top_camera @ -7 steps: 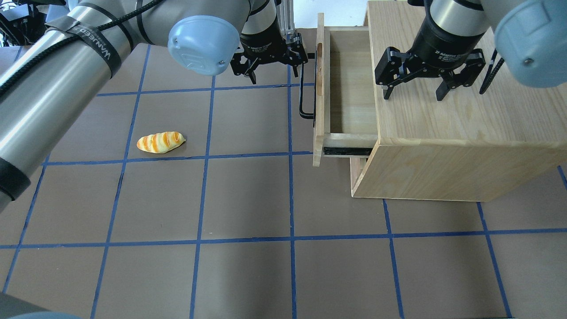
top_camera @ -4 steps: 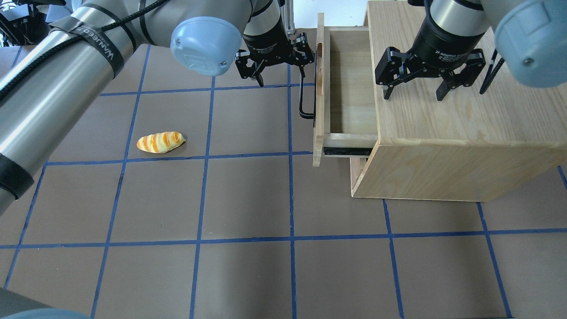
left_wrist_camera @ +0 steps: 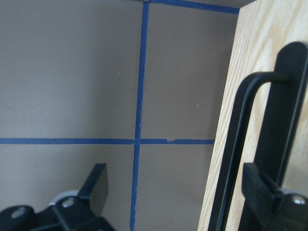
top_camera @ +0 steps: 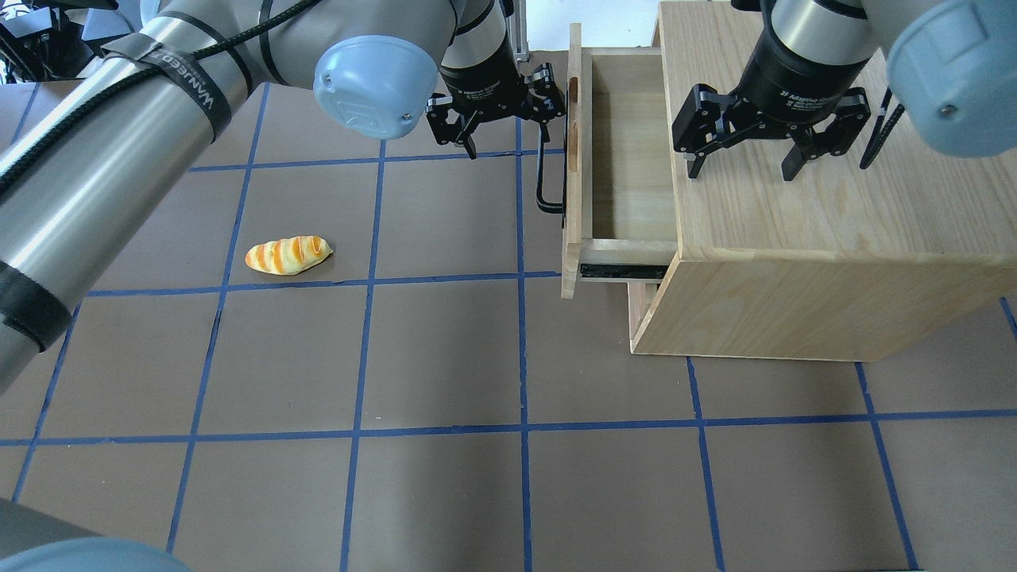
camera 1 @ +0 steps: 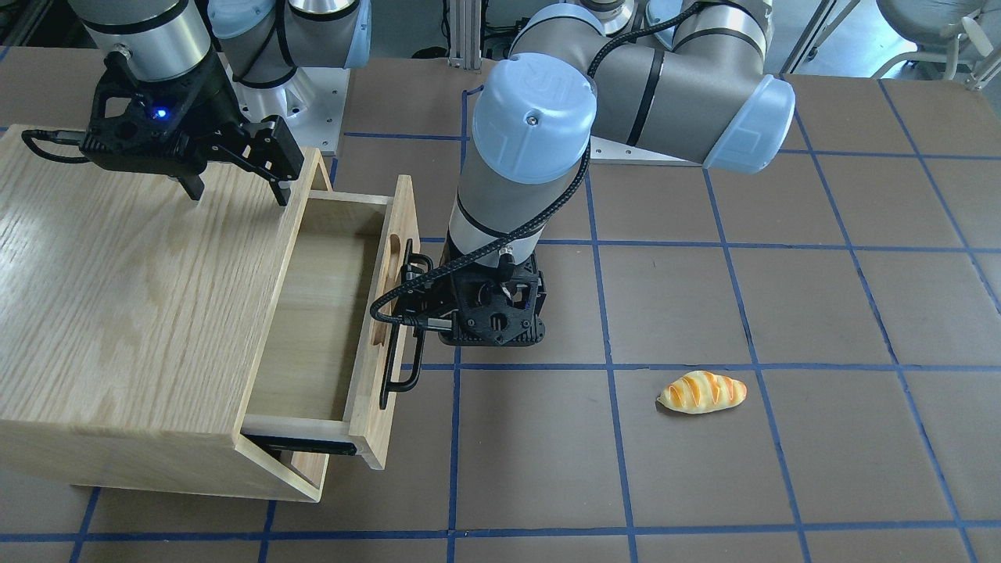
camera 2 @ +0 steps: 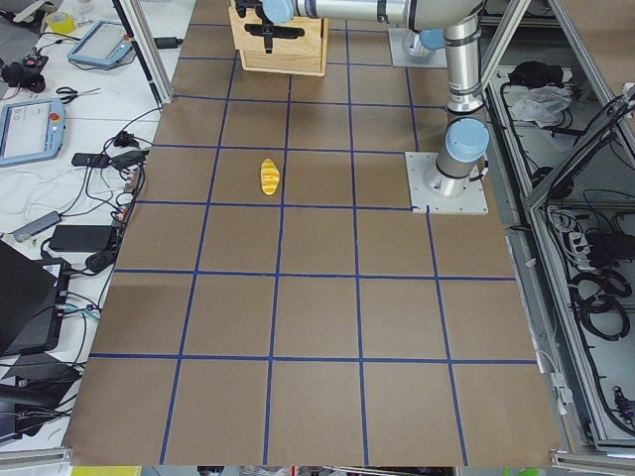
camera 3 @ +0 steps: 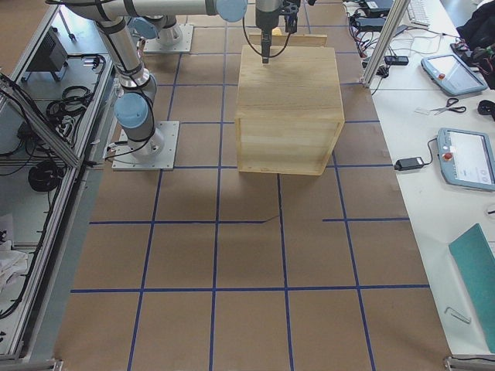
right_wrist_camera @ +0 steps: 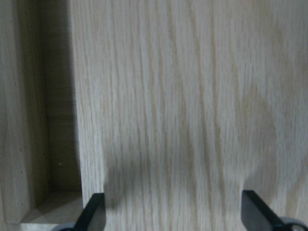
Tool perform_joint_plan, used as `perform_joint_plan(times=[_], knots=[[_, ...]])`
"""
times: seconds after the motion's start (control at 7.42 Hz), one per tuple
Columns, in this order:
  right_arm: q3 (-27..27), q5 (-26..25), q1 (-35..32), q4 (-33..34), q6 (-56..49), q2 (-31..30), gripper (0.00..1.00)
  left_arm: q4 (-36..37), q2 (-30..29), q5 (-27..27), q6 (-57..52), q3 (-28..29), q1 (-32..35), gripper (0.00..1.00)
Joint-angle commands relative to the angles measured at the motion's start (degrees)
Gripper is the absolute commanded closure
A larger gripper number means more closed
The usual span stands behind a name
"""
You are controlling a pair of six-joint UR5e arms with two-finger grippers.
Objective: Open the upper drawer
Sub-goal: 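Keep pulling the drawer handle outward with the left gripper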
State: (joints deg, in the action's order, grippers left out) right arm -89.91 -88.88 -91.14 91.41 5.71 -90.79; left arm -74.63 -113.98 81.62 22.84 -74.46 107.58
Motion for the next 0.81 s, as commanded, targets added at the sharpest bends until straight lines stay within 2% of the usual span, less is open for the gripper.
perform_joint_plan(times=[0.0,0.67], knots=[[0.0,0.0,0.0,0.0,0.0,0.0,0.0,0.1,-0.2,0.5,-0.4,-0.2,0.0,0.0],[0.0,-0.1,0.0,0.0,0.0,0.0,0.0,0.0,0.3,3.5,-0.6,-0.3,-0.1,0.0]])
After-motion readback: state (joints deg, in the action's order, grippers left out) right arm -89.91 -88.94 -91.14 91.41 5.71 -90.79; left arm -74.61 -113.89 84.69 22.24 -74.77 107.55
